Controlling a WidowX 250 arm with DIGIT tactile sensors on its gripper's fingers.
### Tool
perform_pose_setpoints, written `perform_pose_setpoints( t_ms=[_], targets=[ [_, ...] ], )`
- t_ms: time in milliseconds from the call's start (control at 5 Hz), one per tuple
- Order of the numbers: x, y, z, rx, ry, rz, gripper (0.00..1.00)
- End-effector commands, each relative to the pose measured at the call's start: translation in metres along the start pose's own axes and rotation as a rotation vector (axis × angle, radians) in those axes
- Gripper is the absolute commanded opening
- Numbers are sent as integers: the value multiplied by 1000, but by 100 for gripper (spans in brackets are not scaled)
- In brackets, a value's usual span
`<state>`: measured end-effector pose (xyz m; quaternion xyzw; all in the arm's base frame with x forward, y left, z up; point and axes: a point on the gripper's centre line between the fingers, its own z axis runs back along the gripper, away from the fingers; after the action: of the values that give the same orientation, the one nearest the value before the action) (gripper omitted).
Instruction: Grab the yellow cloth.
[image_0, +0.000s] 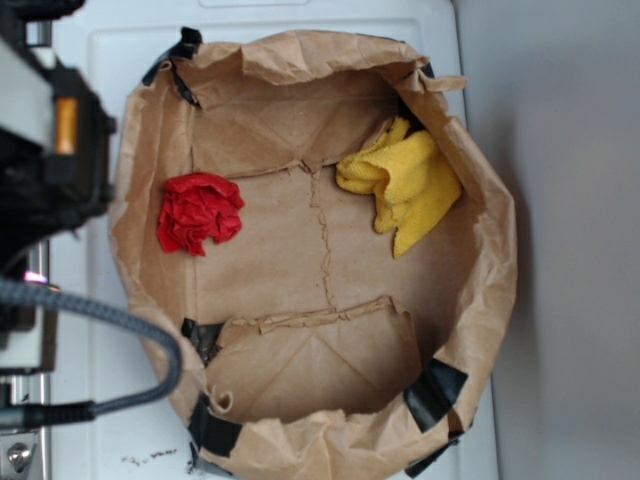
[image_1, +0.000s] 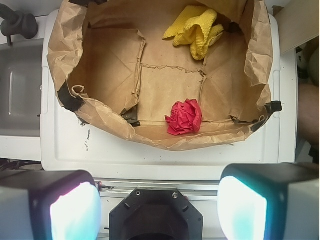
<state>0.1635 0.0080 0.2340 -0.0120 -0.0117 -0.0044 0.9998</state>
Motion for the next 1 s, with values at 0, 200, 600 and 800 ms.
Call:
perform_pose_setpoints(
  t_ms=[0, 200, 600, 800],
  targets=[
    [9, -8, -30, 73, -69, 29, 100],
    [27, -7, -52, 69, -97, 125, 100],
    [67, 20, -74, 57, -81, 292, 100],
    [97, 62, -72, 3, -93, 445, 100]
  ],
)
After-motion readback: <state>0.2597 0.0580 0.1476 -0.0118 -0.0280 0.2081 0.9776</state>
